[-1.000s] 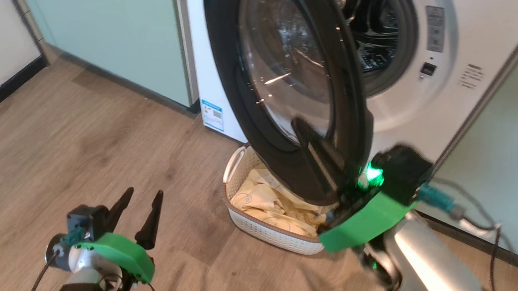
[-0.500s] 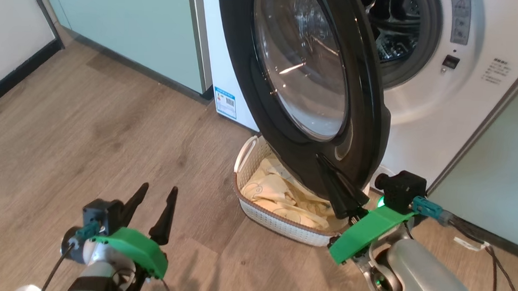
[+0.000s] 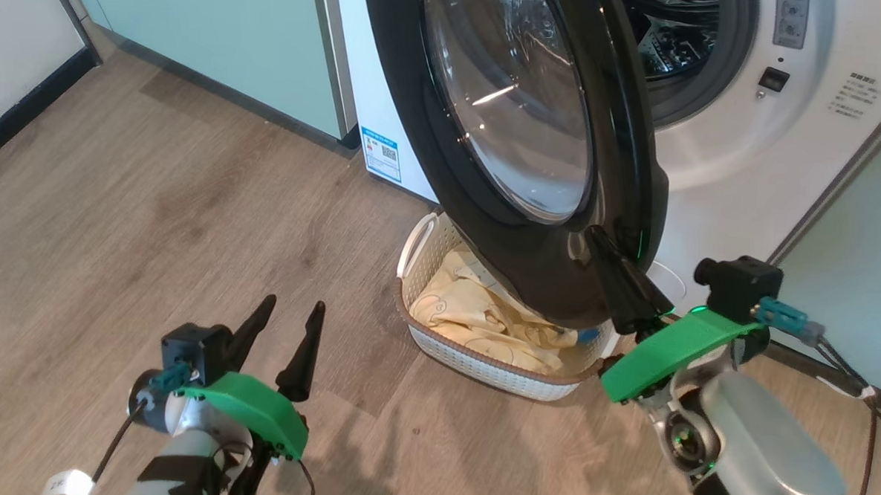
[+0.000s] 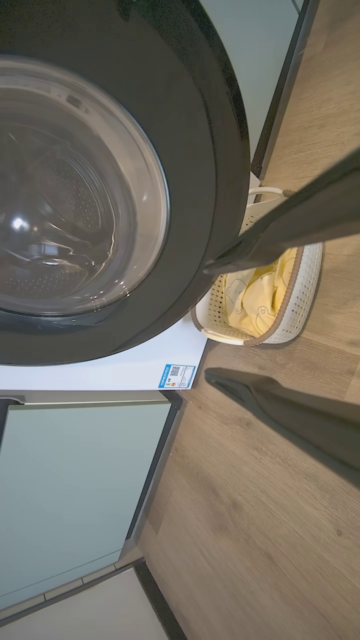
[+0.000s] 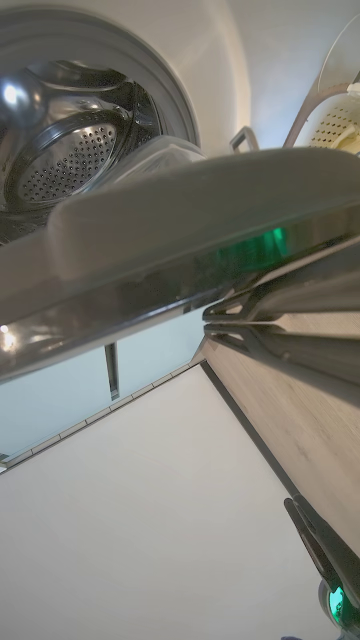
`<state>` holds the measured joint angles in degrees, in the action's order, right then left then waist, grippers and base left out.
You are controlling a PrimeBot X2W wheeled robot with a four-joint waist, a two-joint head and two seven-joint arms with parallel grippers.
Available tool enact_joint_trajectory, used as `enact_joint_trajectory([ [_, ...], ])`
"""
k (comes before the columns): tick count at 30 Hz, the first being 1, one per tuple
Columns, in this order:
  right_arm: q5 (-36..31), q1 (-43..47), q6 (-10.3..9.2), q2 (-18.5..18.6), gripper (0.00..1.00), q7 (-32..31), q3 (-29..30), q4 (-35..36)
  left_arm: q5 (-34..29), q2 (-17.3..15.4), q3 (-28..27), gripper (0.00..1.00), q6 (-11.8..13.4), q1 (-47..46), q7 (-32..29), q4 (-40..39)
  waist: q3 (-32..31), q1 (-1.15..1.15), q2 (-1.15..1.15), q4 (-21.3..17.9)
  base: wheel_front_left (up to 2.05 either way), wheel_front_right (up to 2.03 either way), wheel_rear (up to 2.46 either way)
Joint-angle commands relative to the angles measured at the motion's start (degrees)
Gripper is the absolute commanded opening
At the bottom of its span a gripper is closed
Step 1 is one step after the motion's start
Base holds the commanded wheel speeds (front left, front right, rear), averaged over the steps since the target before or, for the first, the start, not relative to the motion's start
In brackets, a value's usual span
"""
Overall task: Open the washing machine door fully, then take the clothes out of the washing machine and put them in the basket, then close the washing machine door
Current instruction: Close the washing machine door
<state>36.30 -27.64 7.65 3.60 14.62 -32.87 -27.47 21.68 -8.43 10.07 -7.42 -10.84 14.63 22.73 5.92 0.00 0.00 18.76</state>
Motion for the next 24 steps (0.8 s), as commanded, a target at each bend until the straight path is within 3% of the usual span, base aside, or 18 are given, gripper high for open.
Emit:
enact_joint_trajectory([
  [1,0.54,-2.70,-0.16,-0.72,0.00,0.38,0.62,1.01,-0.44,-0.85,-1.46,1.00,-0.07,-2.76,0.37,-1.49,0.17,0.00,0.00,-0.08,0.00,0.00,0.00],
  [12,1.57,-6.65,-0.16,-0.72,0.00,0.38,6.59,-4.67,-0.59,-0.11,-1.28,1.00,-0.07,-3.86,0.37,-2.20,3.53,0.00,0.00,-0.60,0.00,0.00,0.00],
  [24,-2.67,-15.80,-0.16,-0.72,0.00,0.38,13.05,-9.54,-1.01,0.64,-1.95,1.00,-0.07,-5.55,0.37,-3.27,8.90,0.00,0.00,-2.05,0.00,0.00,0.00],
])
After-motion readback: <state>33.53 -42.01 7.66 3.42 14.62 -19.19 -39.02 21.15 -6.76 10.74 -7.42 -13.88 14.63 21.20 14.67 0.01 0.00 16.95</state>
